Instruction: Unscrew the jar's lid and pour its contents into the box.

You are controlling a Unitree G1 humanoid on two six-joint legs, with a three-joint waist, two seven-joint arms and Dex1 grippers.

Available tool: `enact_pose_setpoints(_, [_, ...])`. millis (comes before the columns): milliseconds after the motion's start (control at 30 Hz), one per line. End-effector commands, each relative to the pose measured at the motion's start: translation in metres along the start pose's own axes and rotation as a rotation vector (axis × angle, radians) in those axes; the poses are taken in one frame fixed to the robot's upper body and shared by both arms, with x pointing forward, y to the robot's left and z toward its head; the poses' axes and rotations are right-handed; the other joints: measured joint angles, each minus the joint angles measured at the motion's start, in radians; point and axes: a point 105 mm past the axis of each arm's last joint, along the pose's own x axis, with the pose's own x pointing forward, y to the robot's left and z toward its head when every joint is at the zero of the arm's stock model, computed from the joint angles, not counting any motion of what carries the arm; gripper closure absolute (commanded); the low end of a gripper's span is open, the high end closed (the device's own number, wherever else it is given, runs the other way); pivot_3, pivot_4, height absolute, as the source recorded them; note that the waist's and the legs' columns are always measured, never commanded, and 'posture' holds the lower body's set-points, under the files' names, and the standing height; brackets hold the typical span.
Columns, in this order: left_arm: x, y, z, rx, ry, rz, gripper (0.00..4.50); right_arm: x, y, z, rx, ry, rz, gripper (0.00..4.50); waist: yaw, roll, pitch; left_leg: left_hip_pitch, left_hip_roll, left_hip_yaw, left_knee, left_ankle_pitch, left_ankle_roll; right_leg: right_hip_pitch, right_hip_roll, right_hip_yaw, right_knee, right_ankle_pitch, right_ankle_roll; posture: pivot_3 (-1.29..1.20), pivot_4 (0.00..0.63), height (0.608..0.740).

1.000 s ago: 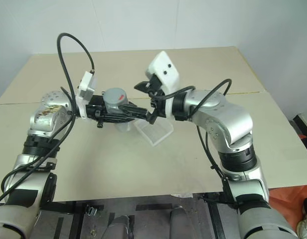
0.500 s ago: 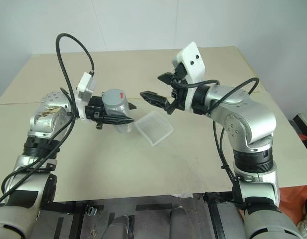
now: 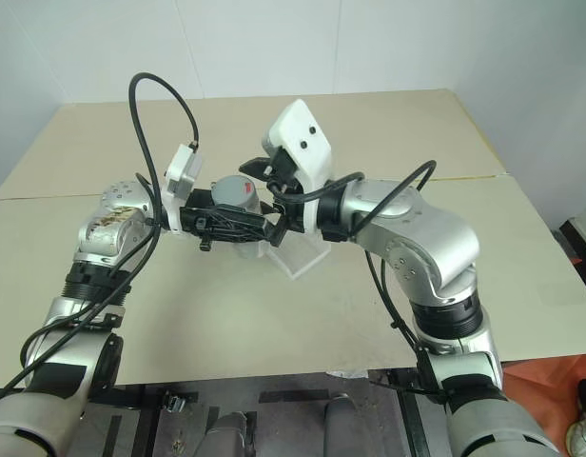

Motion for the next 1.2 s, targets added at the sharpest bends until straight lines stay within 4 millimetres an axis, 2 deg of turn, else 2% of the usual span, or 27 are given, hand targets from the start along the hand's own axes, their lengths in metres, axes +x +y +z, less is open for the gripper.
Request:
enact_pose_setpoints(33, [-0.003, -0.003, 0.015, 0.063, -0.002, -0.005, 2.56, 0.004, -0.001, 0.016, -0.056, -0.056, 0.000, 0.03, 0.000, 0.000, 0.000, 0.000, 0.000, 0.000, 0.000, 0.000, 0.000, 0.000, 0.000, 0.000, 0.000, 0.000, 0.000, 0.00, 0.150, 0.740])
enact_pose_setpoints(200, [-0.007, -0.005, 0.014, 0.064, 0.005, 0.009, 2.56, 0.004, -0.009, 0.015, -0.051, -0.059, -0.007, 0.03, -0.001, 0.000, 0.000, 0.000, 0.000, 0.000, 0.000, 0.000, 0.000, 0.000, 0.000, 0.000, 0.000, 0.000, 0.000, 0.00, 0.150, 0.740])
enact_pose_setpoints(400, [-0.018, -0.007, 0.014, 0.059, 0.020, 0.037, 2.56, -0.018, -0.029, 0.015, -0.042, -0.060, -0.056, 0.03, 0.000, 0.000, 0.000, 0.000, 0.000, 0.000, 0.000, 0.000, 0.000, 0.000, 0.000, 0.000, 0.000, 0.000, 0.000, 0.00, 0.150, 0.740])
enact_pose_setpoints(700, [-0.023, -0.008, 0.014, 0.053, 0.029, 0.045, 2.56, -0.035, -0.038, 0.011, -0.038, -0.044, -0.102, 0.03, 0.002, 0.000, 0.000, 0.000, 0.000, 0.000, 0.000, 0.000, 0.000, 0.000, 0.000, 0.000, 0.000, 0.000, 0.000, 0.00, 0.150, 0.740])
enact_pose_setpoints(967, [-0.019, -0.005, 0.013, 0.047, 0.021, 0.041, 2.56, -0.041, -0.036, 0.011, -0.047, -0.042, -0.107, 0.03, 0.000, 0.000, 0.000, 0.000, 0.000, 0.000, 0.000, 0.000, 0.000, 0.000, 0.000, 0.000, 0.000, 0.000, 0.000, 0.00, 0.150, 0.740])
enact_pose_setpoints(1200, [-0.016, 0.003, 0.011, 0.036, 0.005, 0.063, 2.56, -0.046, -0.012, 0.023, -0.082, -0.065, -0.012, 0.03, 0.001, 0.000, 0.000, 0.000, 0.000, 0.000, 0.000, 0.000, 0.000, 0.000, 0.000, 0.000, 0.000, 0.000, 0.000, 0.00, 0.150, 0.740])
